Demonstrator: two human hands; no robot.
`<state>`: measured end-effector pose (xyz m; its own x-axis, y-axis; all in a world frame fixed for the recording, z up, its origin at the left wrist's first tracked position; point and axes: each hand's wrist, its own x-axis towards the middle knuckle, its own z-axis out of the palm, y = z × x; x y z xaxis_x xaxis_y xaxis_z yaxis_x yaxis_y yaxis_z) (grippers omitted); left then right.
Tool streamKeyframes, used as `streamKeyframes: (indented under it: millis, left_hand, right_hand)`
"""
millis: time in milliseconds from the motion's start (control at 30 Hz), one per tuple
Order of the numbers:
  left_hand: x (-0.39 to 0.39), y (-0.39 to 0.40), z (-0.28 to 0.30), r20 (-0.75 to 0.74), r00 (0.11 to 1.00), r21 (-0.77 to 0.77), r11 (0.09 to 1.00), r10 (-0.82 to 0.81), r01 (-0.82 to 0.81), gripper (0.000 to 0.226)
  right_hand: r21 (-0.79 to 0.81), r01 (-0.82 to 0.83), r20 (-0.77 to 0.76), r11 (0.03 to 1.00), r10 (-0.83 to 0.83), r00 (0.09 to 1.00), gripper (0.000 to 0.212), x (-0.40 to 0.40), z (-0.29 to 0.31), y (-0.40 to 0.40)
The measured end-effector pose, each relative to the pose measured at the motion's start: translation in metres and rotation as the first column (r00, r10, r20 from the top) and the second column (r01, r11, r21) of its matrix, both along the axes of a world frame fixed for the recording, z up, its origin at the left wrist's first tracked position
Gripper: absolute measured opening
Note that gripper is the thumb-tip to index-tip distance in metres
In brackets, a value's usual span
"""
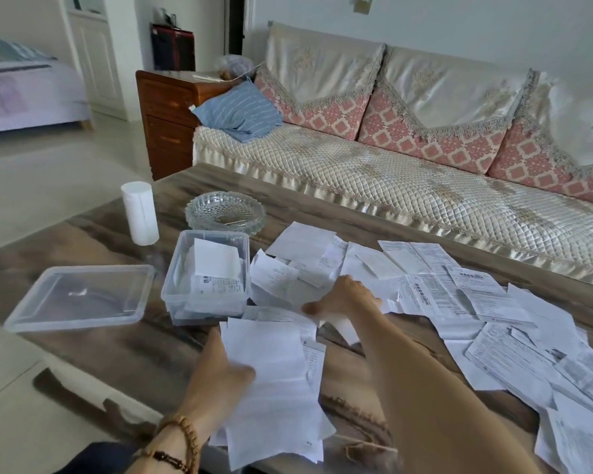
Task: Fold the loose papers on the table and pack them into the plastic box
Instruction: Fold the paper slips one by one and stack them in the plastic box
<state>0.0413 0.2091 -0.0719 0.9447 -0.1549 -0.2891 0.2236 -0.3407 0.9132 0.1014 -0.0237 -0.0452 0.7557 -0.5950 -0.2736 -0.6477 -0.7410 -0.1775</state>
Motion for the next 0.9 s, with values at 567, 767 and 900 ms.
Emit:
streamKeyframes:
  millis: [567,767,900]
  left_hand:
    - [-0.014,0.002,0.013,-0.092,0.996,-0.128,0.991,0.020,-0.032,0.047]
    - [-0.036,-0.022,0.022,0.009,0.998,-0.122,0.991,0.056,-0.054,0.069]
    - [-0.042,-0.030,0.022,0.157,0.988,-0.057,0.998,-0.004,0.013,0.091]
  right_hand:
    - [0.869,0.015,0.287,0.494,-0.529,0.798,0.016,-0.109,0.022,-0.038]
    - [0.489,0.162,0.255,0.857,-0.318,0.913,0.007,-0.184,0.023,-0.073]
    - [0.464,0.242,0.396,0.852,-0.444,0.804,0.008,-0.218,0.052,-0.106]
